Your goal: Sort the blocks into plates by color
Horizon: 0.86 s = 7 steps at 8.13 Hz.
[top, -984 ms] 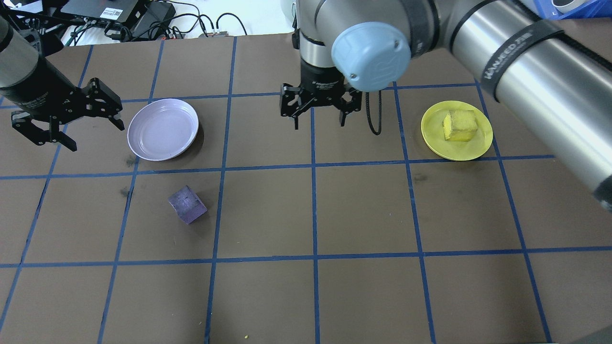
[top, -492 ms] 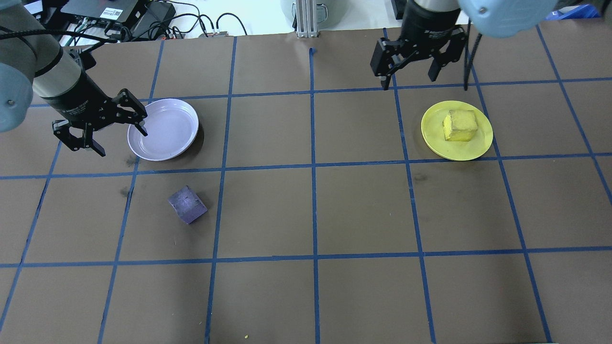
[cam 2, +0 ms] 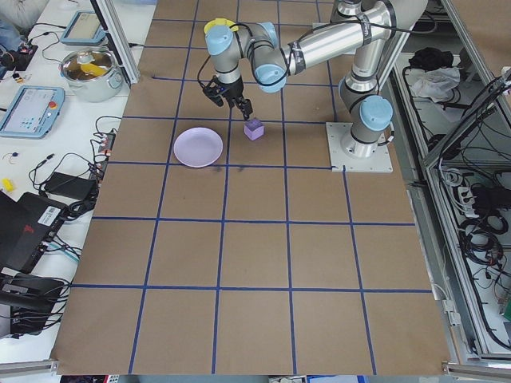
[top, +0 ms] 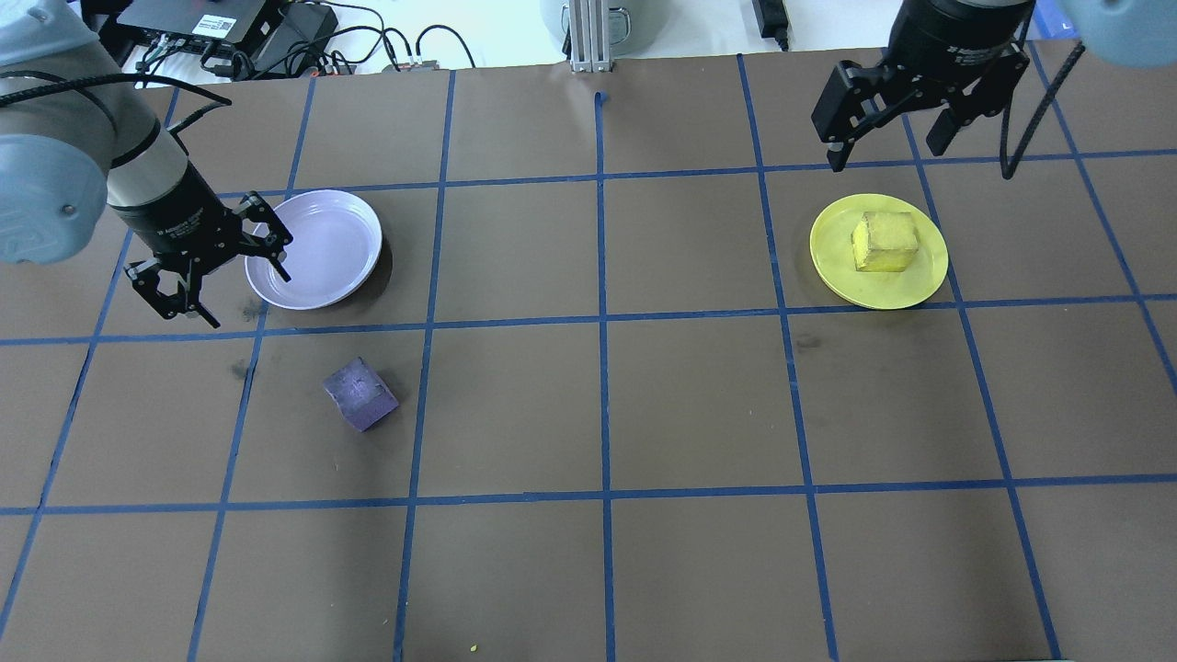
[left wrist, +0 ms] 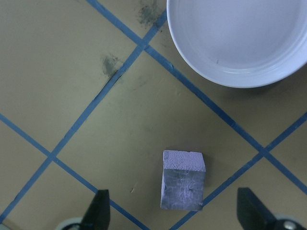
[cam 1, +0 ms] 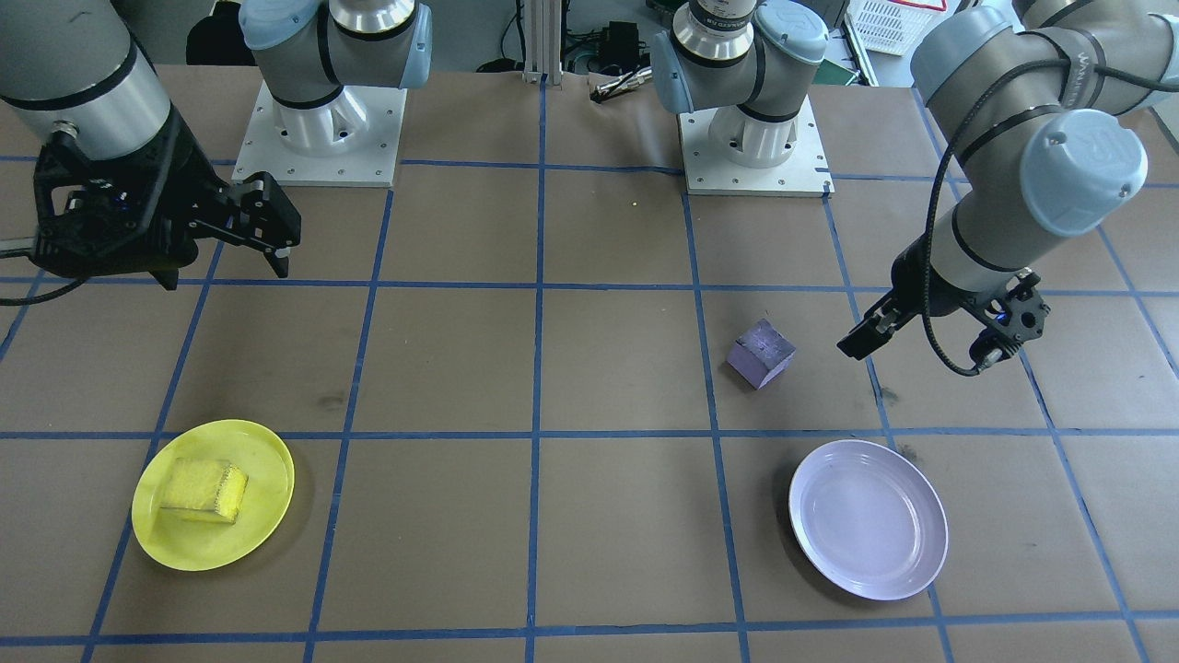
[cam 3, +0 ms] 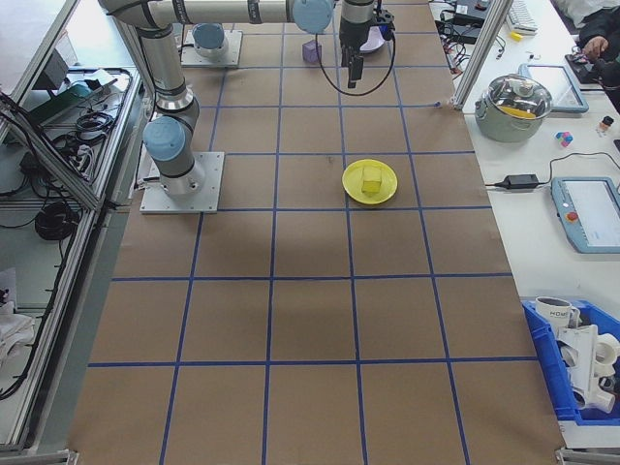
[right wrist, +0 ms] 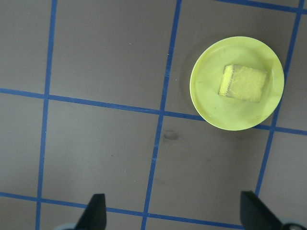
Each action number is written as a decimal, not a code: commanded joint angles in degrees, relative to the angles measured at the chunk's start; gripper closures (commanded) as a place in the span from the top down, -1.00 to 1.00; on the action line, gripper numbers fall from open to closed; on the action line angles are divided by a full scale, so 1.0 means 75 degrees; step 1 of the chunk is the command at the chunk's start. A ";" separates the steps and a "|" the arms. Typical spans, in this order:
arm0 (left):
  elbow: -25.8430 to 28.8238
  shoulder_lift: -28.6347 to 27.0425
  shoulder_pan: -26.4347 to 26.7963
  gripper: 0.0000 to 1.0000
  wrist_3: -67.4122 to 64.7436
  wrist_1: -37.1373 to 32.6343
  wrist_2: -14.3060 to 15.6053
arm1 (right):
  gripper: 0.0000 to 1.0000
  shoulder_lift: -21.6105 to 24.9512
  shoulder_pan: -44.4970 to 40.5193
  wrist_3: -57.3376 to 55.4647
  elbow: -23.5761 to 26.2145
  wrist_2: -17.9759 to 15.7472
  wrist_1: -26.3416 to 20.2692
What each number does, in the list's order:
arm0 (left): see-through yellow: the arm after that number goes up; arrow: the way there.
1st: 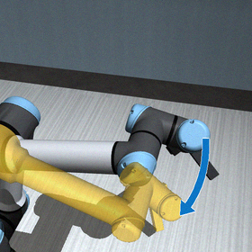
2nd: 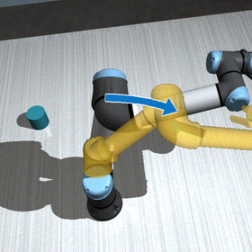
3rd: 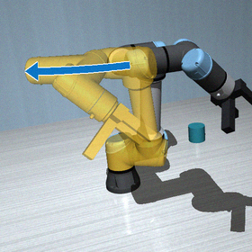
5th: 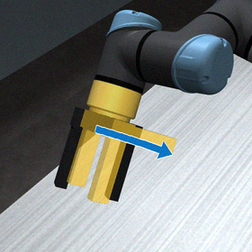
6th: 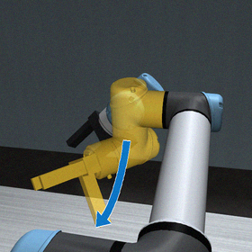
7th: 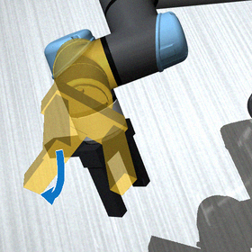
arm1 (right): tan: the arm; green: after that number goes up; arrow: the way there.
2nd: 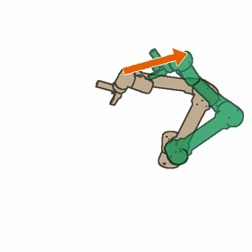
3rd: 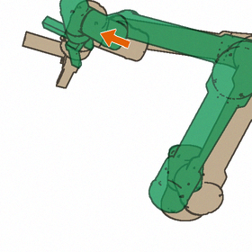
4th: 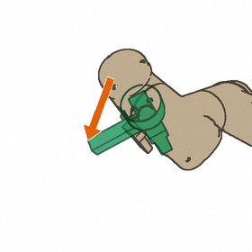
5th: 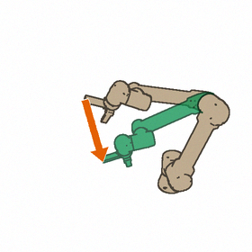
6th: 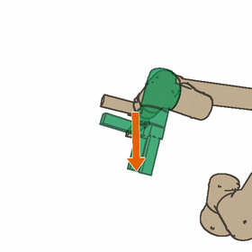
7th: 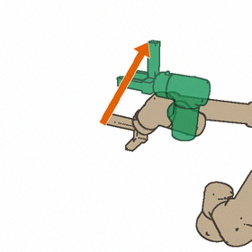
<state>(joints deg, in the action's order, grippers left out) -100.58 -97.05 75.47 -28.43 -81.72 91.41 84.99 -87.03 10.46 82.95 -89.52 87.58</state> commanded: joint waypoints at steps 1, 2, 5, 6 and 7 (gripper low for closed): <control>-0.0499 -0.0056 0.0612 0.68 -0.0205 0.0056 0.0082 | 0.91 0.0806 0.0295 -0.0058 0.1461 -0.0052 0.0972; -0.0523 -0.0125 0.0614 0.79 -0.0066 0.0056 0.0071 | 1.00 0.1029 0.0295 -0.0047 0.2059 -0.0075 0.1512; -0.0523 -0.0991 0.0683 1.00 0.0990 0.1354 0.0024 | 1.00 0.1558 0.0260 -0.0048 0.2674 -0.0087 0.1553; -0.0535 -0.0981 0.0707 1.00 0.0990 0.1369 0.0000 | 1.00 0.1547 0.0260 -0.0047 0.2663 -0.0029 0.1576; -0.0616 -0.1028 0.0707 1.00 0.1083 0.1357 -0.0023 | 1.00 0.1535 0.0260 -0.0035 0.2628 -0.0040 0.1599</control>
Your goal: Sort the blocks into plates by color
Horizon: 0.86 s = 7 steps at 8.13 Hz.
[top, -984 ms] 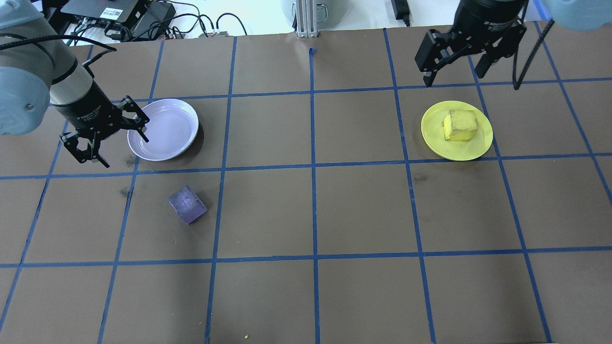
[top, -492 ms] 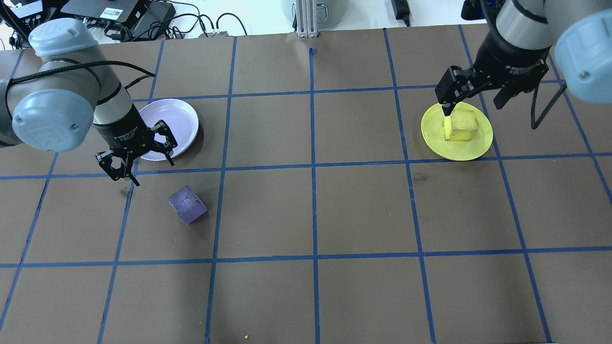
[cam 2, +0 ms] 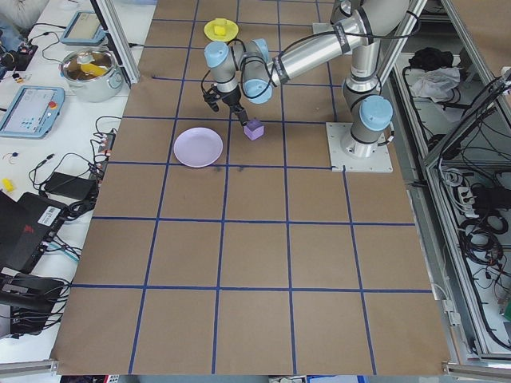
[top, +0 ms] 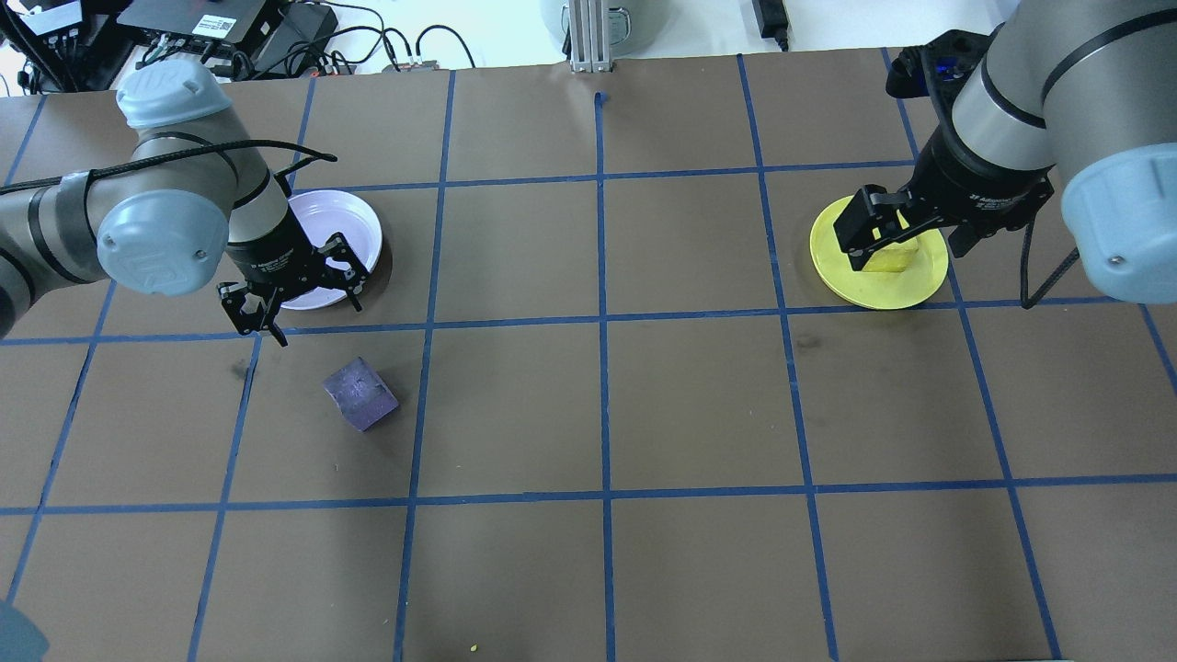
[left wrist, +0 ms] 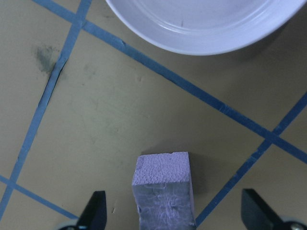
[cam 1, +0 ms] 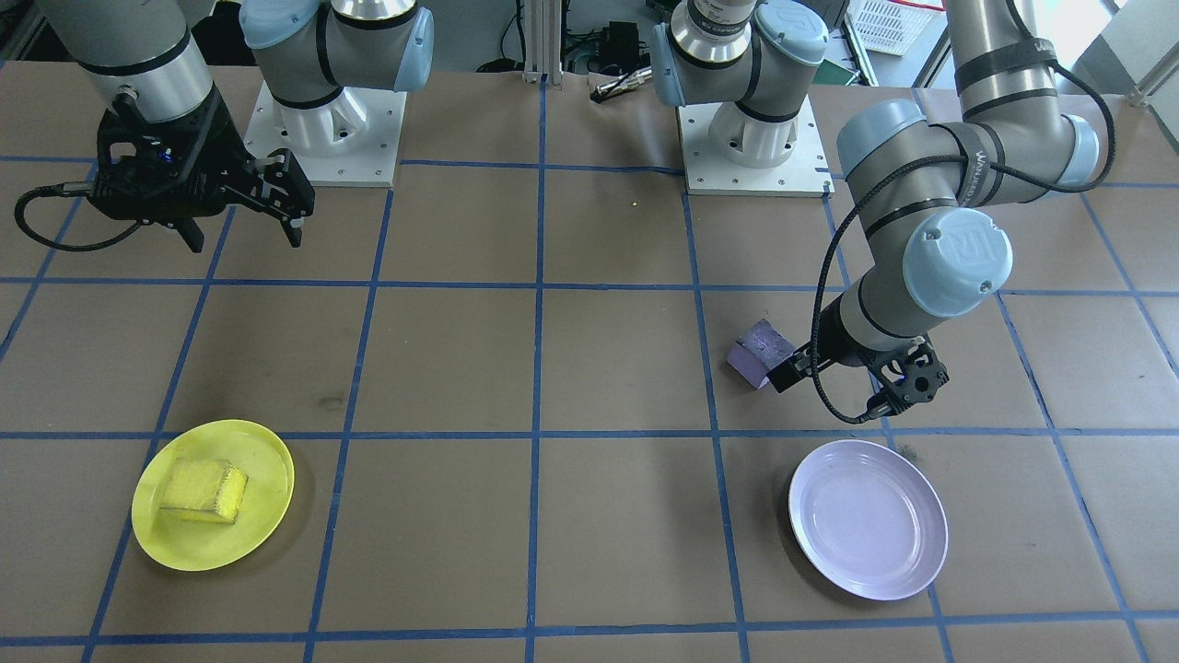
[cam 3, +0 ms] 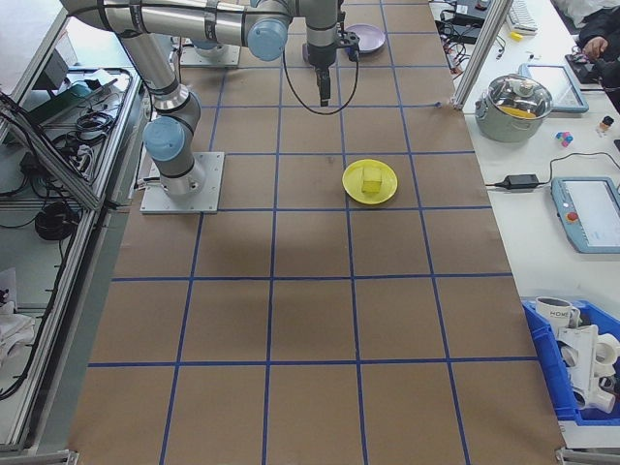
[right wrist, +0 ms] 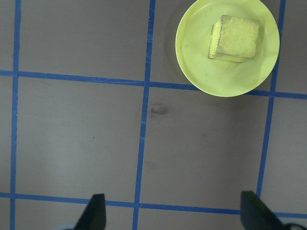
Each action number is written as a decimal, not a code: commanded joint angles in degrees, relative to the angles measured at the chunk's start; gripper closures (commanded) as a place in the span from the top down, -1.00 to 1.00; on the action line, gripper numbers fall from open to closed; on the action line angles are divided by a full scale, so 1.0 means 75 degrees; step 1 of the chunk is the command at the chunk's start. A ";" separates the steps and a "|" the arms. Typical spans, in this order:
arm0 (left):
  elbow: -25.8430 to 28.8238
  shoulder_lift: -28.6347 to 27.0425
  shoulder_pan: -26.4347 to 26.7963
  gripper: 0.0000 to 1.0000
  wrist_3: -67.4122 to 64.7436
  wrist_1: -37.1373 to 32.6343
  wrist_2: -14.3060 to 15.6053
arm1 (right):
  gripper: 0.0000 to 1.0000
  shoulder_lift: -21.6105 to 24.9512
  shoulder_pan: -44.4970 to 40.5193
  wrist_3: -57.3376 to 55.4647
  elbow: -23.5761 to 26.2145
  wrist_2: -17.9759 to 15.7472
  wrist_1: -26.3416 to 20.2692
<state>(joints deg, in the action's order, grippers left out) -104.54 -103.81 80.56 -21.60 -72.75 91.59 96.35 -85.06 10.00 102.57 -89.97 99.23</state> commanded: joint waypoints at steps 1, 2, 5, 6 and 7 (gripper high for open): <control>-0.0321 -0.0105 0.0017 1.00 0.0370 0.0185 -0.0083 | 1.00 0.0032 0.0009 0.0014 -0.0047 0.0019 0.0116; -0.0532 -0.0081 -0.0053 1.00 0.0650 0.0289 -0.0281 | 1.00 0.0055 -0.0002 -0.0079 -0.0036 0.0019 0.0244; -0.0663 -0.0104 -0.0053 1.00 0.0594 0.0395 -0.0330 | 1.00 0.0079 -0.0003 -0.0045 -0.0024 0.0113 0.0163; -0.0779 -0.0139 -0.0053 1.00 0.0595 0.0489 -0.0341 | 1.00 0.0067 0.0009 -0.0080 -0.0001 0.0113 0.0117; -0.1058 -0.0139 -0.0065 1.00 0.0618 0.0838 -0.0330 | 1.00 0.0079 0.0021 0.0001 0.0034 0.0078 0.0093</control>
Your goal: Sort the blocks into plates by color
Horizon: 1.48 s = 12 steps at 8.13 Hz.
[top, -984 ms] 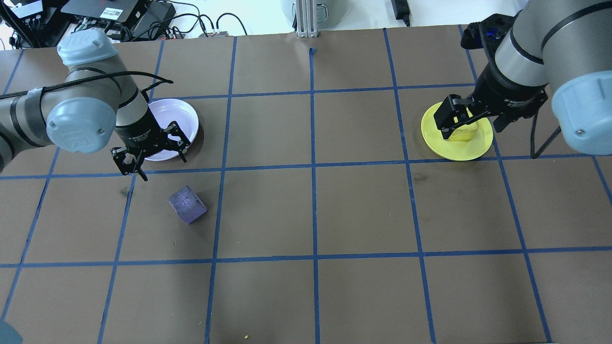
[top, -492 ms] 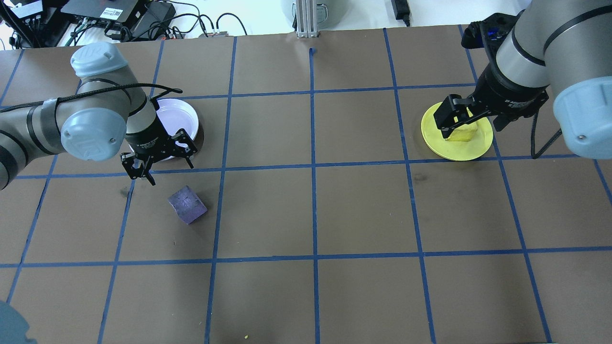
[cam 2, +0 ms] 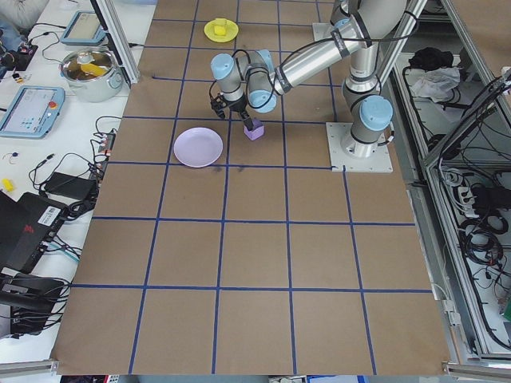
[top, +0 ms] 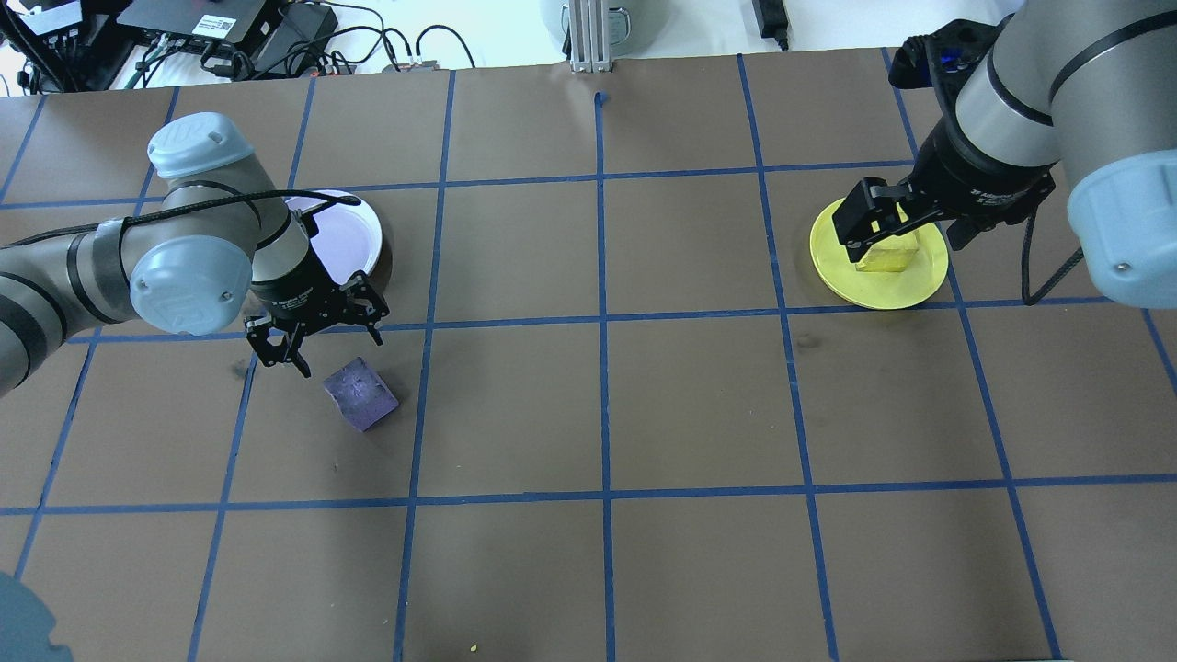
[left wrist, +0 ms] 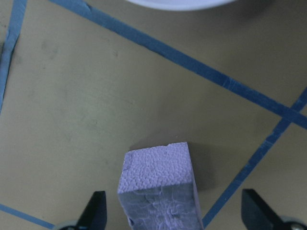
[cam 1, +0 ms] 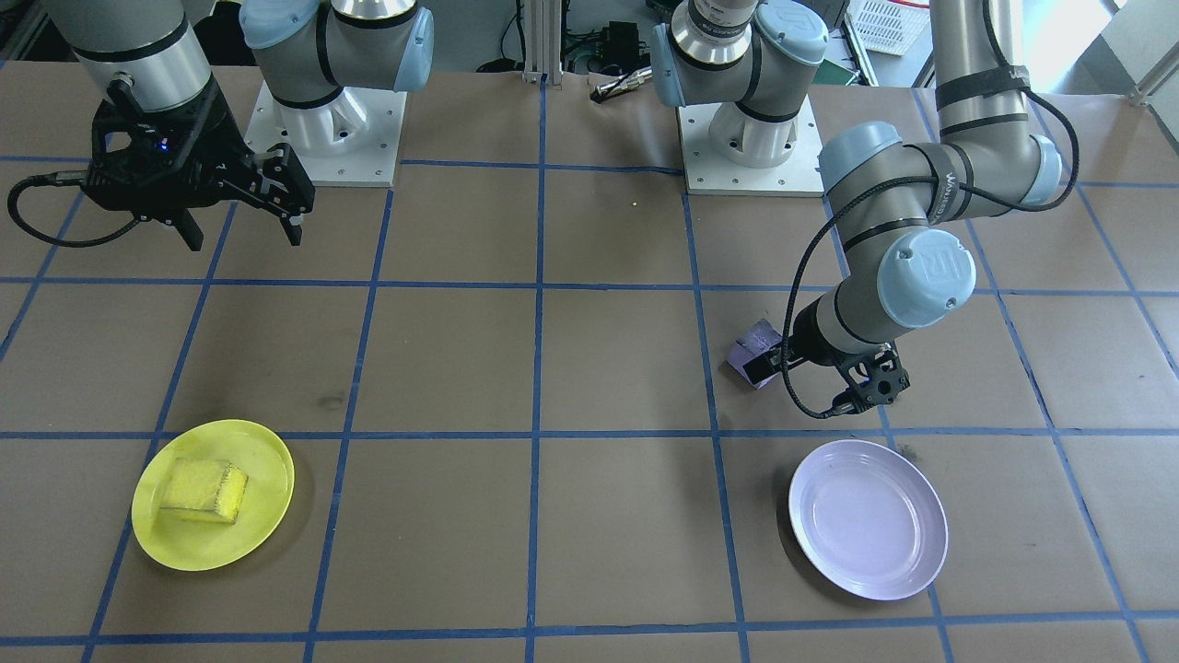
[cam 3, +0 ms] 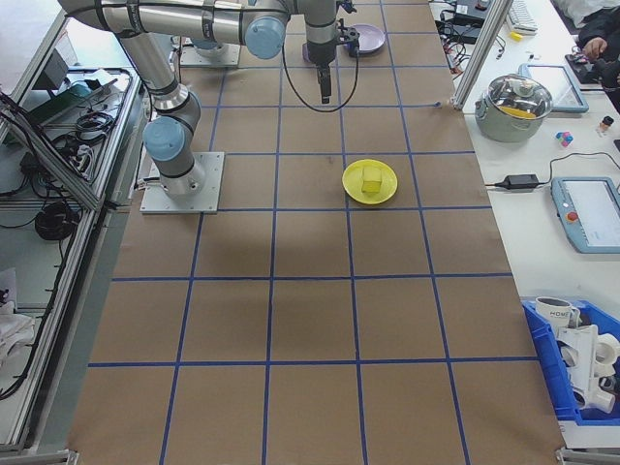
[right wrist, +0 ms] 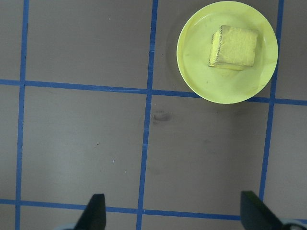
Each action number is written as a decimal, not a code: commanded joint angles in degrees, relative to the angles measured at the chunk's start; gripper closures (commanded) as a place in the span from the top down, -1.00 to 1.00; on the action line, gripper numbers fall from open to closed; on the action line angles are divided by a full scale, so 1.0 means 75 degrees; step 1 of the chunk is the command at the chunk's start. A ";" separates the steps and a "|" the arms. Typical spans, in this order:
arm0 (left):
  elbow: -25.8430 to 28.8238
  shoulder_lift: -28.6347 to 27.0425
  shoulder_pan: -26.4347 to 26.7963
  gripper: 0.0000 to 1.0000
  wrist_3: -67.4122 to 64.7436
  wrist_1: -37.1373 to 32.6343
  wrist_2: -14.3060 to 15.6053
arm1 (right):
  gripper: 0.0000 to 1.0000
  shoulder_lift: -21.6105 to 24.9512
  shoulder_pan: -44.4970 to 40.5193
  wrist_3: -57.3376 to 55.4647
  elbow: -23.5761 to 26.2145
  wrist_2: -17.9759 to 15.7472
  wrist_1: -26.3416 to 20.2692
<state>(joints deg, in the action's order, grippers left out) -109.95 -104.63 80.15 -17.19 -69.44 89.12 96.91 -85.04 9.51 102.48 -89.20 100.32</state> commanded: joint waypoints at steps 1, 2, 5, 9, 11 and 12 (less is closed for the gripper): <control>-0.0619 -0.0030 0.0000 1.00 0.0031 0.0667 0.0012 | 1.00 0.0039 0.0019 0.0079 0.0047 -0.0025 -0.0052; -0.0679 -0.0007 -0.0011 1.00 0.0077 0.0658 0.0012 | 1.00 0.0040 0.0019 0.0091 0.0059 -0.0002 -0.0052; -0.0692 0.0063 -0.0023 0.56 0.0171 0.0622 0.0047 | 1.00 0.0028 0.0019 0.0114 0.0059 -0.0013 -0.0052; -0.0633 -0.0006 -0.0070 -1.00 0.0137 0.0634 0.0082 | 1.00 0.0016 0.0019 0.0126 0.0059 -0.0013 -0.0041; -0.0551 0.0145 -0.0268 -1.00 0.0171 0.0401 0.0070 | 1.00 0.0016 0.0019 0.0114 0.0059 -0.0002 -0.0052; -0.0203 0.0146 -0.0408 -1.00 0.0438 0.0388 0.0105 | 1.00 0.0016 0.0019 0.0114 0.0059 -0.0002 -0.0041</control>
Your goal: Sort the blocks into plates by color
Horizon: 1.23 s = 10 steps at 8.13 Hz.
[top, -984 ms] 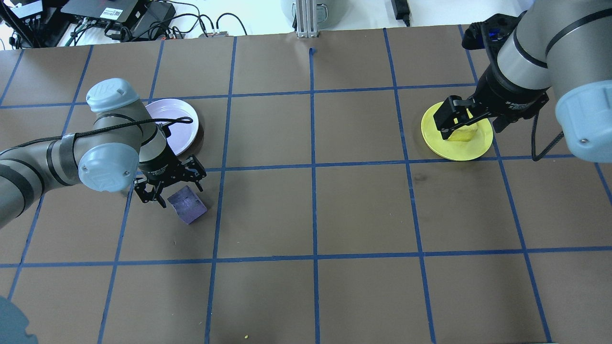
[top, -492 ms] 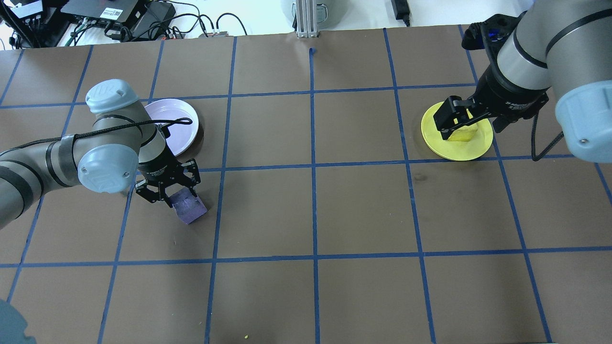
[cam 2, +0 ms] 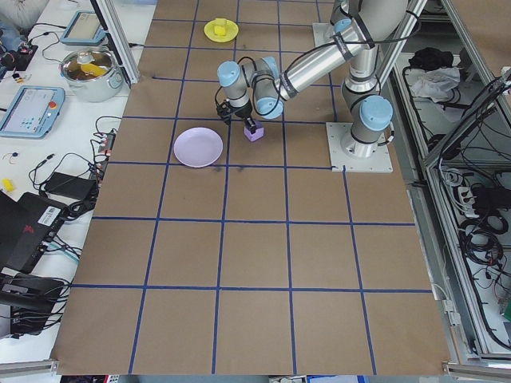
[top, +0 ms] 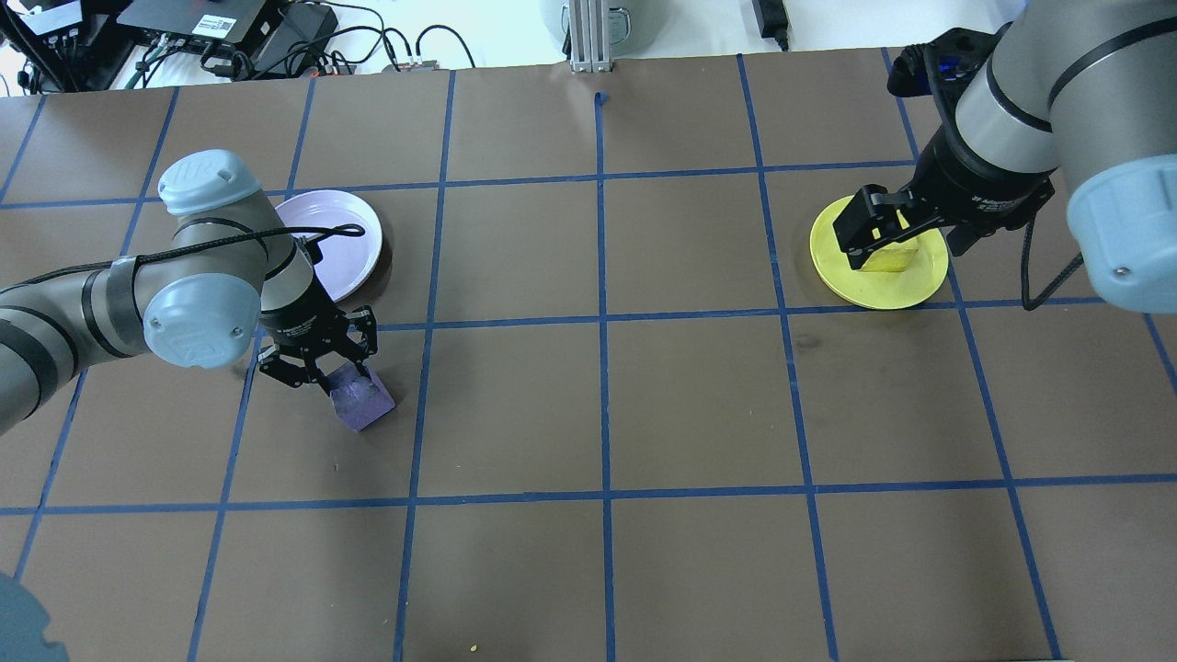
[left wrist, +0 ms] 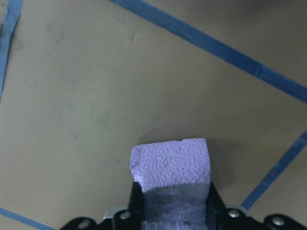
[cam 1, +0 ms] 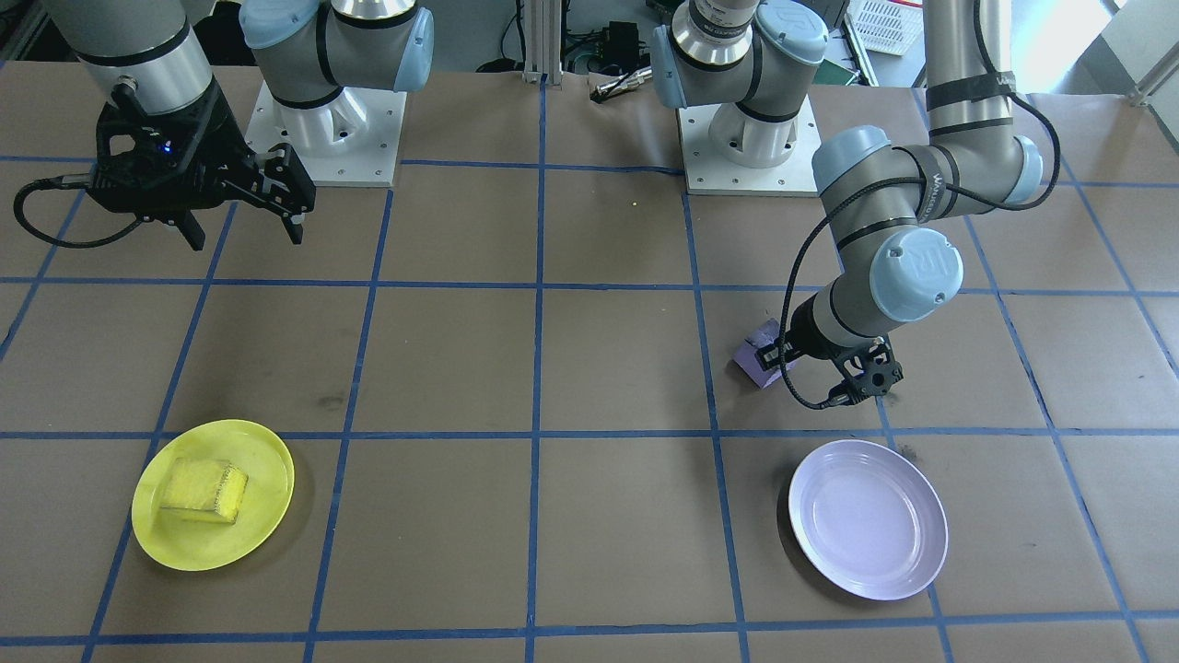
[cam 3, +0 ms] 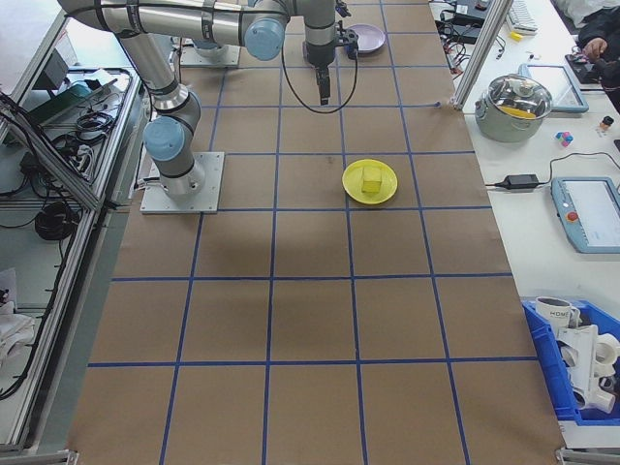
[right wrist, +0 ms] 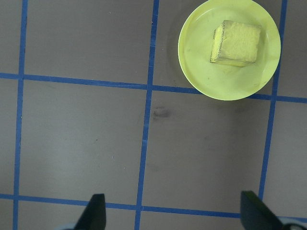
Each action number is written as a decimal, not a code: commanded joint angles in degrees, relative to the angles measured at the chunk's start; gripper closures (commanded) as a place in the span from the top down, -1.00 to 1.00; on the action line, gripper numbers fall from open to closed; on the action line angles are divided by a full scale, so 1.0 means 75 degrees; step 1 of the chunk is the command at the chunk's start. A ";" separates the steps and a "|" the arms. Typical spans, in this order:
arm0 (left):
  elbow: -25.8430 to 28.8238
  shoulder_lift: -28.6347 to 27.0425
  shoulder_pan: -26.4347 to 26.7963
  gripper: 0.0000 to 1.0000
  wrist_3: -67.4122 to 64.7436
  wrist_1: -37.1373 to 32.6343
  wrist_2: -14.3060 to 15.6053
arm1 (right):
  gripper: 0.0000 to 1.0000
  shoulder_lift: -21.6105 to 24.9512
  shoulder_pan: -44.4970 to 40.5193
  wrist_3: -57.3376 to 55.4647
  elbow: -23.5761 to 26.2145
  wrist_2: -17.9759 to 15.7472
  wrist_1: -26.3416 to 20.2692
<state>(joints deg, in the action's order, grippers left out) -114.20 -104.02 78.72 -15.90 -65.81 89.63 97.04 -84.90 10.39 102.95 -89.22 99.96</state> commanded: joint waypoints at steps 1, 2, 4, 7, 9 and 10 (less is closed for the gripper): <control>0.1074 -0.0086 -0.0242 -1.00 0.0941 -0.0351 0.0281 | 1.00 -0.0002 0.0000 -0.0003 0.0007 0.0014 0.0008; 0.2056 -0.0238 -0.0254 -1.00 0.1273 -0.1340 0.0550 | 1.00 -0.0013 0.0000 -0.0003 0.0008 0.0014 -0.0003; 0.3641 -0.0996 -0.0254 -1.00 0.2930 -0.1784 0.0752 | 1.00 -0.0013 0.0000 -0.0003 0.0008 0.0014 -0.0003; 0.4922 -0.2298 -0.0254 -1.00 0.3932 -0.1714 0.0717 | 1.00 -0.0002 0.0000 -0.0003 0.0008 0.0014 -0.0003; 0.5054 -0.2665 -0.0254 -1.00 0.4240 -0.1678 0.0647 | 1.00 -0.0002 0.0000 -0.0003 0.0008 0.0014 -0.0003; 0.5043 -0.2689 -0.0242 -1.00 0.4264 -0.1667 0.0693 | 1.00 -0.0002 0.0000 -0.0003 0.0008 0.0014 -0.0003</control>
<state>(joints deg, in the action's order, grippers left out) -76.94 -122.79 76.82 14.80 -78.52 94.69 97.03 -84.90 10.37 103.01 -89.12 99.93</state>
